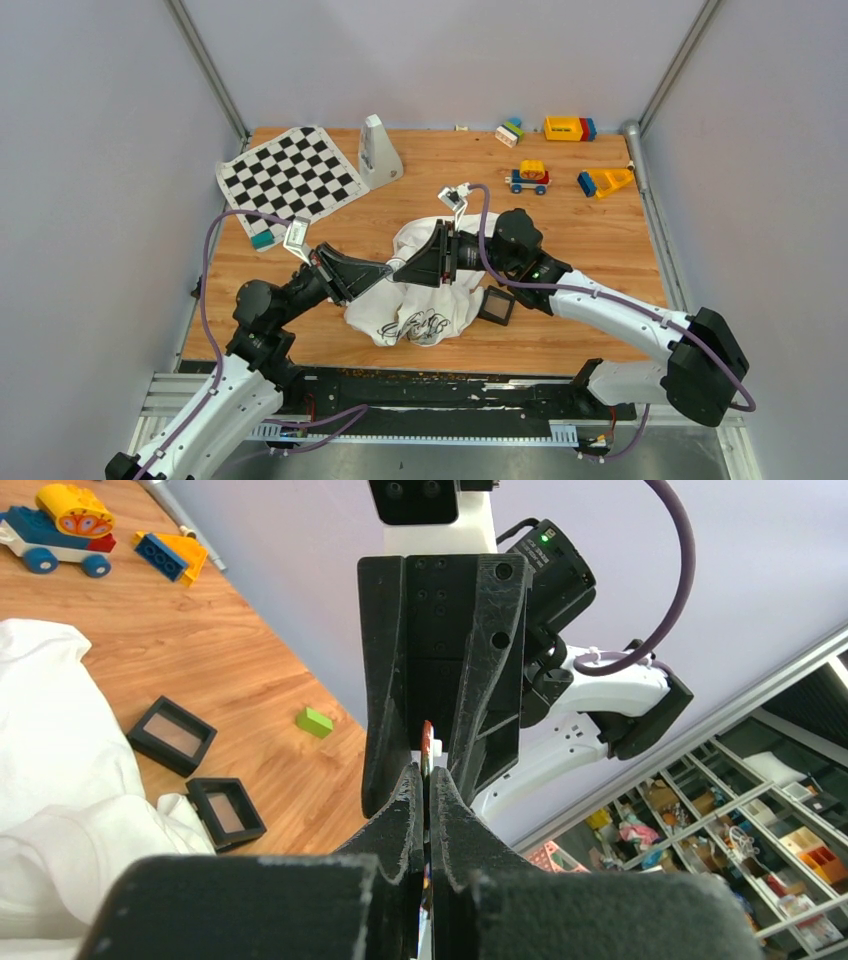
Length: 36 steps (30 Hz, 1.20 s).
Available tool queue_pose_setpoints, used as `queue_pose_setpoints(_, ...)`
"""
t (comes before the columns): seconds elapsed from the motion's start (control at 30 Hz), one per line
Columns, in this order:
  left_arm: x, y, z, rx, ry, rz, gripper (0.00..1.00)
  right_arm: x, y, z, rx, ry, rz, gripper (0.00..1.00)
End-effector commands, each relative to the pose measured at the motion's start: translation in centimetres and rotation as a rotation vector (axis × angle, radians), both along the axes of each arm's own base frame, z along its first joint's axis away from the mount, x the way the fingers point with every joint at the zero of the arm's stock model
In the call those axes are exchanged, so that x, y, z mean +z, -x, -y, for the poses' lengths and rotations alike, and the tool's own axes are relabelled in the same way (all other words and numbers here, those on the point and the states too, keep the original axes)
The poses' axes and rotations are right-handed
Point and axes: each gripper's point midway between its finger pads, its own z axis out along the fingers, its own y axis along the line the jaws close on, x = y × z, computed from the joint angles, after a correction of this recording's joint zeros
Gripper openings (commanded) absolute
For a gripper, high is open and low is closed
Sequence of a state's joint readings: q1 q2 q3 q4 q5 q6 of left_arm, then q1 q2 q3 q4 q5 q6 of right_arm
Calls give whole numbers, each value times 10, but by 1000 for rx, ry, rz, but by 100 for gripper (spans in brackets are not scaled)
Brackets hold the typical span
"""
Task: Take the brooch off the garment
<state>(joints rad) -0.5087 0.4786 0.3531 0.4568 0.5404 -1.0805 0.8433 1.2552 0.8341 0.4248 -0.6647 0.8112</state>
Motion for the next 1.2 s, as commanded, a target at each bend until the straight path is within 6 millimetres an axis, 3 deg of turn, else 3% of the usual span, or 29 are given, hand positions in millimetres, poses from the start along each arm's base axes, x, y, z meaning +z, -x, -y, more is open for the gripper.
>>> queue_pose_setpoints(0.0, 12, 9, -1, -23, 26, 67, 0, 24, -4, -5, -10, -43, 6, 32)
queue_pose_setpoints(0.3, 15, 8, -4, 0, 38, 87, 0, 1, -20, -4, -121, 35, -104, 21)
queue_pose_setpoints(0.77, 22, 13, -8, 10, 62, 125, 0, -19, -38, -2, -231, 127, -198, 18)
queue_pose_setpoints(0.9, 24, 14, -9, 18, 52, 137, 0, -22, -40, -2, -246, 135, -223, 12)
queue_pose_setpoints(1.17, 26, 16, -15, 46, 56, 153, 0, -27, -44, -1, -276, 145, -249, 15)
